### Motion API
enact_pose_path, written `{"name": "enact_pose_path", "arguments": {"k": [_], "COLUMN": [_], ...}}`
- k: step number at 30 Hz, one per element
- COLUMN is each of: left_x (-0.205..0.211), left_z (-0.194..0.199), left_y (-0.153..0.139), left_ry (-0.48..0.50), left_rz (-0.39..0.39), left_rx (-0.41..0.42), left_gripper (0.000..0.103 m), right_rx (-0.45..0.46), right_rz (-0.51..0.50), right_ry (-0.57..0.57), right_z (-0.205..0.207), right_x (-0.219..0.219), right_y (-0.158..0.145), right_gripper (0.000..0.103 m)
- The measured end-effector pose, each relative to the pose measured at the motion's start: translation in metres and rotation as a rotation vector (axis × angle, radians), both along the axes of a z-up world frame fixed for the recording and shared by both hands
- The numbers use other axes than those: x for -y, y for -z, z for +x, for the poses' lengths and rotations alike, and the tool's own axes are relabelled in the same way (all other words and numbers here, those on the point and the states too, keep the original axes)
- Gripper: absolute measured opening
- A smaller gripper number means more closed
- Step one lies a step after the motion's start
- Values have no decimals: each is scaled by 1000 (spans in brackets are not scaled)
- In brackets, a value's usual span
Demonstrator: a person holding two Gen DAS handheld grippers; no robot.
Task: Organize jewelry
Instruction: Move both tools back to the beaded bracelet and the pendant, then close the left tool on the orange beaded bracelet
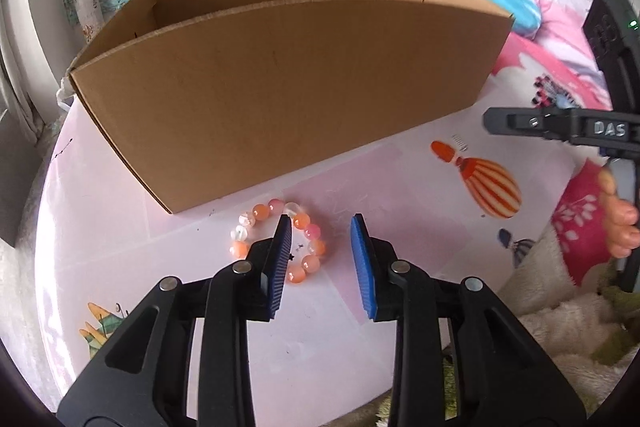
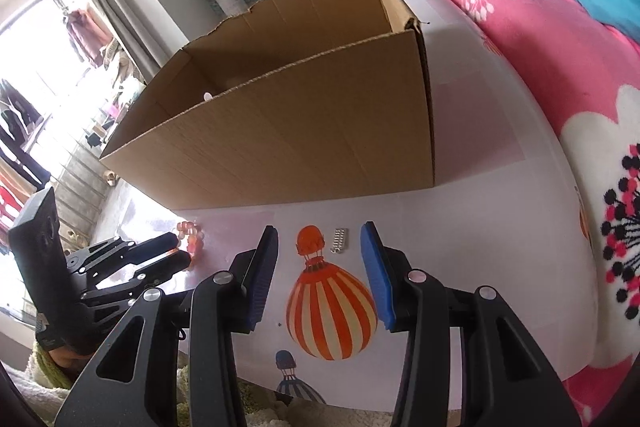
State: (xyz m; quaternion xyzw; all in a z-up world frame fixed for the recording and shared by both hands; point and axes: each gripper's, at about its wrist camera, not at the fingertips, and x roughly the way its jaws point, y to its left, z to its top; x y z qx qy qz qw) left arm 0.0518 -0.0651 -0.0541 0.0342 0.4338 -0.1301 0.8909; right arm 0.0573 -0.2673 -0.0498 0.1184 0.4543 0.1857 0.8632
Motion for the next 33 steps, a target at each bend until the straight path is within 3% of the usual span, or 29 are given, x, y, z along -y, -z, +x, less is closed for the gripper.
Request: {"name": "enact_pose_path", "arguments": {"k": [8,16,18,23,33], "left_x": [6,1,-1,0,0], "left_z": [2,4,3,3,6], "left_y": [8,8,8,8,7], "left_ry": [3,-28,-32,-35,-54], "left_rz": [53,44,34,35,32], "left_rx": [-3,1,0,4,-20], "left_gripper": [23,9,9,9,9], "right_rx": [-8,30,34,58,38], "right_rz": [-28,-141,-167,-249,-274], "right_ry": [-2,-43,-51,-60,-48], "right_z": [1,0,0,3,10], "right_x": [-1,-20,-25,-38,-43], "right_y": [6,8,10,12,18], "right_gripper": [43,42,42,28,24]}}
